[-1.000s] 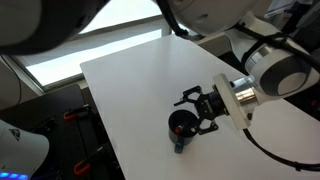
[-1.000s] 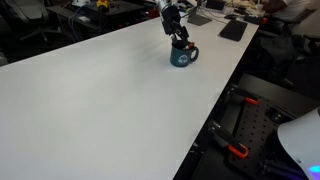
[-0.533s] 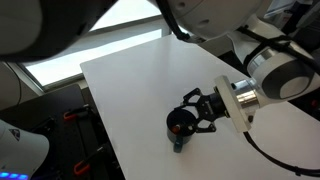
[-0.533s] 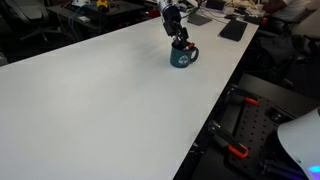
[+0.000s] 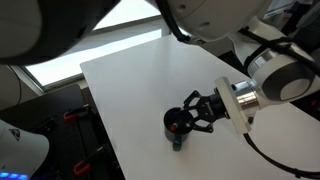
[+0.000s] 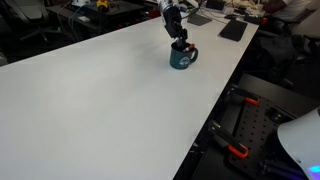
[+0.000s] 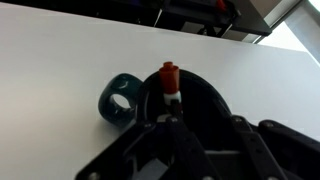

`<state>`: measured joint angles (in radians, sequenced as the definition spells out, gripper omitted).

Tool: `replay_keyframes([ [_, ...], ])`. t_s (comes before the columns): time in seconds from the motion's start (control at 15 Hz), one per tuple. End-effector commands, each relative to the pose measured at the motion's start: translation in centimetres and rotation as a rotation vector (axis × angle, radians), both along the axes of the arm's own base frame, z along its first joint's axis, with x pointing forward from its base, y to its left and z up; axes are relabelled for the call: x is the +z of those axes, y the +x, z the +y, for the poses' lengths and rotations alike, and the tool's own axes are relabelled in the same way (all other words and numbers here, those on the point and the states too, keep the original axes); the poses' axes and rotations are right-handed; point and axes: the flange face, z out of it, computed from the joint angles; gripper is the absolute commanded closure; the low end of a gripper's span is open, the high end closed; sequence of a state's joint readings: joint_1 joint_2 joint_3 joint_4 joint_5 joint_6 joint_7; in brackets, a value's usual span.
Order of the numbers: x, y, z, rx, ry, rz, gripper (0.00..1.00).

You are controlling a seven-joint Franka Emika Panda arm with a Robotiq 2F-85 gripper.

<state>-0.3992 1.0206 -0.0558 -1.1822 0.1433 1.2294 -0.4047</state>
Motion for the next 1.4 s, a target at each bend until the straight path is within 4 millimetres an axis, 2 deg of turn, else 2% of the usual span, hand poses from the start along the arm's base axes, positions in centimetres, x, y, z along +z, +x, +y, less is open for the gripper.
replay_keyframes([
  [0.0, 0.14, 0.46, 0.09, -0.023, 0.014, -0.002, 0.44],
  [0.07, 0.17, 0.5, 0.14, -0.023, 0.015, -0.003, 0.37],
  [0.2, 0.24, 0.58, 0.24, -0.024, 0.018, -0.004, 0.32],
  [0.27, 0.25, 0.62, 0.25, -0.023, 0.018, -0.005, 0.38],
  [0.4, 0.27, 0.66, 0.25, -0.022, 0.019, -0.008, 0.62],
  [0.53, 0.29, 0.68, 0.26, -0.024, 0.019, -0.008, 0.7],
  [0.67, 0.29, 0.69, 0.29, -0.024, 0.018, -0.007, 0.68],
  [0.87, 0.22, 0.68, 0.34, -0.022, 0.016, -0.009, 0.57],
  [1.0, -0.01, 0.6, 0.35, -0.02, 0.014, -0.007, 0.61],
  [1.2, -0.54, 0.32, 0.0, -0.027, 0.008, 0.002, 0.81],
  [1.27, -0.61, 0.24, -0.15, -0.029, 0.005, 0.004, 0.77],
  [1.33, -0.45, 0.22, -0.34, -0.033, 0.001, 0.001, 0.68],
])
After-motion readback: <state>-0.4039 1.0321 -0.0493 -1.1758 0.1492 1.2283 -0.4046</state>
